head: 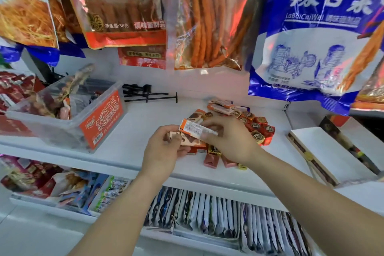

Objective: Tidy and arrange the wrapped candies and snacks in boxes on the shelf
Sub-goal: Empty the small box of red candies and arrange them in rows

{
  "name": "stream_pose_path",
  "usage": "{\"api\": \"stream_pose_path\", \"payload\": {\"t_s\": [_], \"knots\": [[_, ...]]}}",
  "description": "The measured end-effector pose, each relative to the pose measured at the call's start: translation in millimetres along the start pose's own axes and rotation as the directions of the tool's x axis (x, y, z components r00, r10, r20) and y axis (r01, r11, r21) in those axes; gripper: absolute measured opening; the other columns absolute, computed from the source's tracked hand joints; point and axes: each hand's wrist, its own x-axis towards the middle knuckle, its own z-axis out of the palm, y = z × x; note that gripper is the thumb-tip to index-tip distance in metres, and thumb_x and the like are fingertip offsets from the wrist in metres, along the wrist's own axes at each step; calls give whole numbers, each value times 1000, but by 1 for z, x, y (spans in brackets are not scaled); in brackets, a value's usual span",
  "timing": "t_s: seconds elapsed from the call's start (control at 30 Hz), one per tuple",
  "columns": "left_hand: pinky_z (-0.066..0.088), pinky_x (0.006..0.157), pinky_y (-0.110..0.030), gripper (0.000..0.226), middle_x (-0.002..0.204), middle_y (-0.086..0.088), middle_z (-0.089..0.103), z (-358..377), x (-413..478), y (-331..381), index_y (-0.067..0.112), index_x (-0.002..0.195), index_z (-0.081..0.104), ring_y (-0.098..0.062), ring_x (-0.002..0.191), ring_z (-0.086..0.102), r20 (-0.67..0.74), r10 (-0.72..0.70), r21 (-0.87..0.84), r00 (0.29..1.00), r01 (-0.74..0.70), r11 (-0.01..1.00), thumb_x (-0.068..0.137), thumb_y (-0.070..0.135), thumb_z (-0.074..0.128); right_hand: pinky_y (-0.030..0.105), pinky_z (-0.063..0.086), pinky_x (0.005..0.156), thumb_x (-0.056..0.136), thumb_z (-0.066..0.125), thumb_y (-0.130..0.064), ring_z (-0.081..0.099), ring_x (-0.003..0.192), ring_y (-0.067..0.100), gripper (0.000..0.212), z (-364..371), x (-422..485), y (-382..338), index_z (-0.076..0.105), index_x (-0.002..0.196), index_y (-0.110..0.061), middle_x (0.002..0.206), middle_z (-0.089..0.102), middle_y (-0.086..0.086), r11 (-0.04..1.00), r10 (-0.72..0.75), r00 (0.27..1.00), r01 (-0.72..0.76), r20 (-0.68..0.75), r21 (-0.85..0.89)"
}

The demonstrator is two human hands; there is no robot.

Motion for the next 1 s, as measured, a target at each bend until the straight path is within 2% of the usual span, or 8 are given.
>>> {"api": "stream_pose_path", "payload": {"t_s": [0.17,0.27,0.43,0.53,0.63,0.77,0.87,1.0], "knots": [[62,75,-33,16,94,-8,71,1,-4,4,12,110,63,-23,79,72,104,54,4,993,-55,998,95,6,61,6,38,76,93,68,-24,53,93,-4,25,8,-4,-4,72,117,-26,105,64,-21,998,-64,998,64,-19,16],[62,69,-31,14,91,-3,71,1,4,9,12,108,64,-13,72,72,58,134,157,989,-142,977,94,10,65,23,41,80,94,63,-34,54,100,5,28,3,6,-3,69,121,-30,109,62,-14,993,-106,994,107,28,-52],[58,60,-24,28,102,-10,67,-4,54,16,20,120,52,-13,70,72,-90,104,85,991,-96,992,97,8,60,30,46,91,96,54,-42,59,112,18,38,-32,65,44,61,130,-26,129,59,-3,956,200,962,-233,-186,-178],[58,61,-25,30,113,-11,67,-1,86,6,32,121,55,-20,79,70,-72,78,279,994,-55,959,100,11,53,27,39,87,94,56,-51,55,121,23,50,-35,95,72,53,137,-25,137,54,0,910,283,949,-311,-136,-275],[52,62,-19,22,118,-7,64,6,106,1,27,116,61,-21,84,63,-27,189,622,982,-131,772,101,23,46,30,40,82,90,55,-62,57,108,21,53,-31,117,89,57,124,-23,129,60,2,890,300,953,-266,35,-371],[46,93,-44,37,130,-13,48,17,115,0,22,133,49,-35,114,50,32,204,927,978,-106,361,101,38,37,31,40,72,87,52,-70,55,91,18,50,-29,130,94,60,105,-23,111,61,2,852,259,960,-174,109,-494],[37,98,-46,46,136,-10,46,24,113,-4,19,135,45,-32,123,40,78,192,959,978,-126,254,102,46,29,30,40,84,90,48,-69,52,106,21,62,-32,130,91,57,128,-22,125,50,0,836,272,948,-146,168,-528],[33,101,-49,53,139,-9,44,30,113,-3,20,139,43,-31,126,38,137,155,963,978,-168,209,101,53,24,34,45,86,90,44,-70,56,103,19,57,-31,127,94,57,124,-26,128,55,4,845,234,943,-78,236,-529]]}}
